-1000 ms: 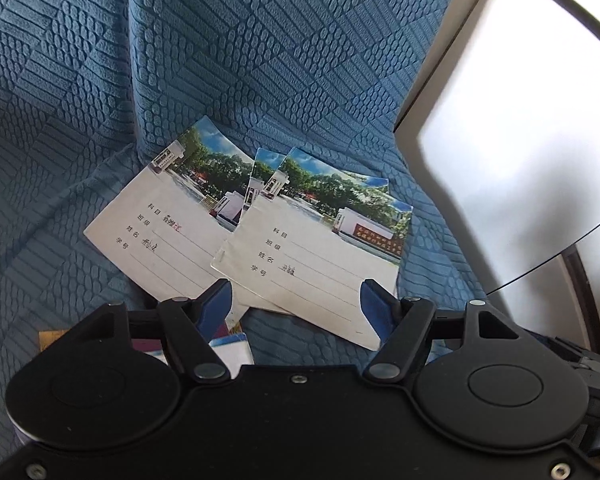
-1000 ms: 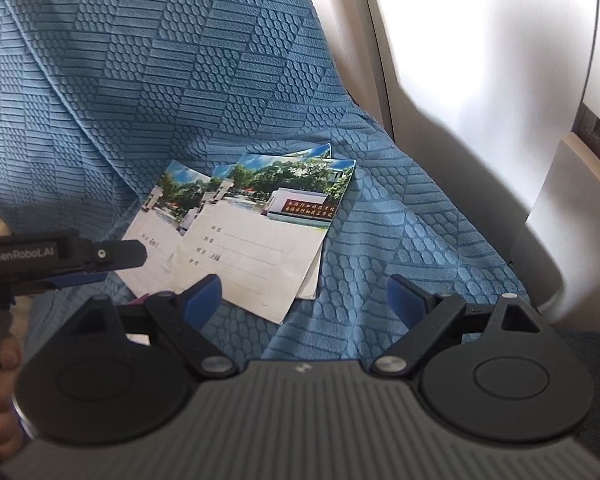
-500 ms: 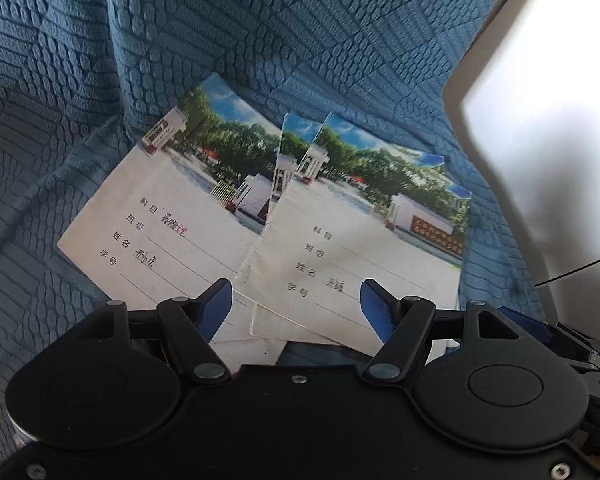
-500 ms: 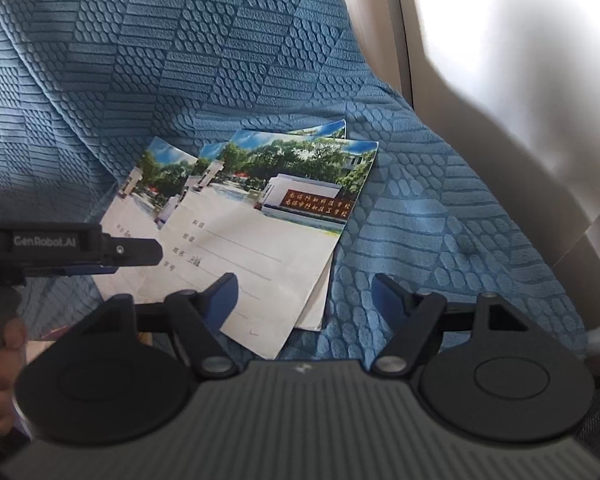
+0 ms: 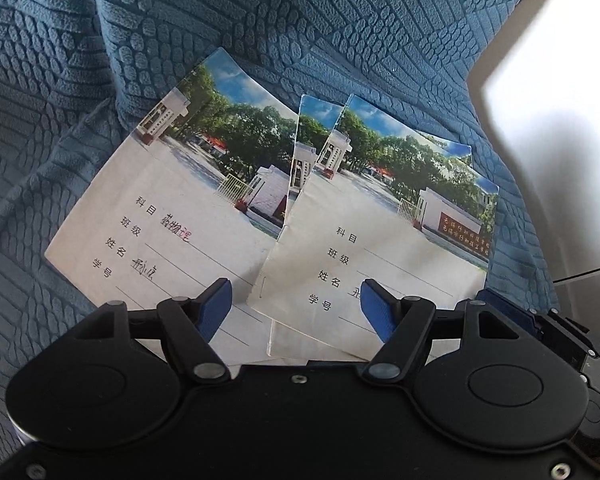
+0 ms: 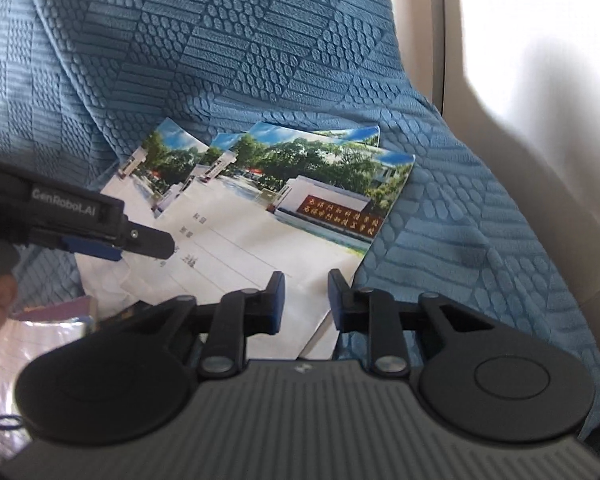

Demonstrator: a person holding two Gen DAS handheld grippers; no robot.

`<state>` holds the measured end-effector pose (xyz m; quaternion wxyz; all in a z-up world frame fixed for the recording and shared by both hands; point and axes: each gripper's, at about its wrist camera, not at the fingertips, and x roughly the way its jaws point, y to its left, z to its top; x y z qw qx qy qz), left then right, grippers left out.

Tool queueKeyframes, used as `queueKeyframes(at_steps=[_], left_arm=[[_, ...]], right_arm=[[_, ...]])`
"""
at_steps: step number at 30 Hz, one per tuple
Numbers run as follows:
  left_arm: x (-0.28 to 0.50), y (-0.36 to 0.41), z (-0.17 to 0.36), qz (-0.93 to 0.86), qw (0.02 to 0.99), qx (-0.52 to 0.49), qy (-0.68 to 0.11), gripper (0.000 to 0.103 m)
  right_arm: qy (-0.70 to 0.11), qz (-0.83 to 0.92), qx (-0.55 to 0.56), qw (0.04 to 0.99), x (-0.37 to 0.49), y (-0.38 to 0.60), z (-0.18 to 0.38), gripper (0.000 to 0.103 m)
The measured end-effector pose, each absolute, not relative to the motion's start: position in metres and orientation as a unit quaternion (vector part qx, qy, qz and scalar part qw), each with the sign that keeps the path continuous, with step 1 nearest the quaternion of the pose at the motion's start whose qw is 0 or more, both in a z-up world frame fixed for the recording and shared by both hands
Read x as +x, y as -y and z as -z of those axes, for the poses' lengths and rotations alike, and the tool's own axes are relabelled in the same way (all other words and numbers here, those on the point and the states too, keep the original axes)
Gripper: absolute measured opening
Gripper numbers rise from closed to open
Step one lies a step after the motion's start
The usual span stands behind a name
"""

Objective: Organize objects
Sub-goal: 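Close the left tool on the edge of a white envelope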

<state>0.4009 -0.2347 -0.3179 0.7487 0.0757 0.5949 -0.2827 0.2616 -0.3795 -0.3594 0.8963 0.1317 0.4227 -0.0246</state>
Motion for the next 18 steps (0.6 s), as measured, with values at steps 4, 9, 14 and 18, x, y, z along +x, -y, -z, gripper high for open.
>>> queueKeyframes(at_steps=[4, 9, 14, 18], left_arm=[[0.401, 0.238, 0.318, 0.288, 0.747, 0.075, -0.595, 0.069], [0.396, 0.242, 0.309, 0.297, 0.750, 0.075, -0.587, 0.068], [0.394, 0.237, 0.289, 0.321, 0.755, 0.050, -0.569, 0.068], [0.398, 0.233, 0.280, 0.354, 0.742, 0.007, -0.570, 0.068]], right_arm=[[-0.420, 0.025, 0.126, 0.899, 0.260, 0.378, 0.360, 0.025], [-0.413, 0.029, 0.130, 0.901, 0.259, 0.378, 0.362, 0.022], [-0.409, 0.032, 0.134, 0.902, 0.259, 0.377, 0.363, 0.023], [-0.405, 0.032, 0.152, 0.901, 0.258, 0.380, 0.363, 0.023]])
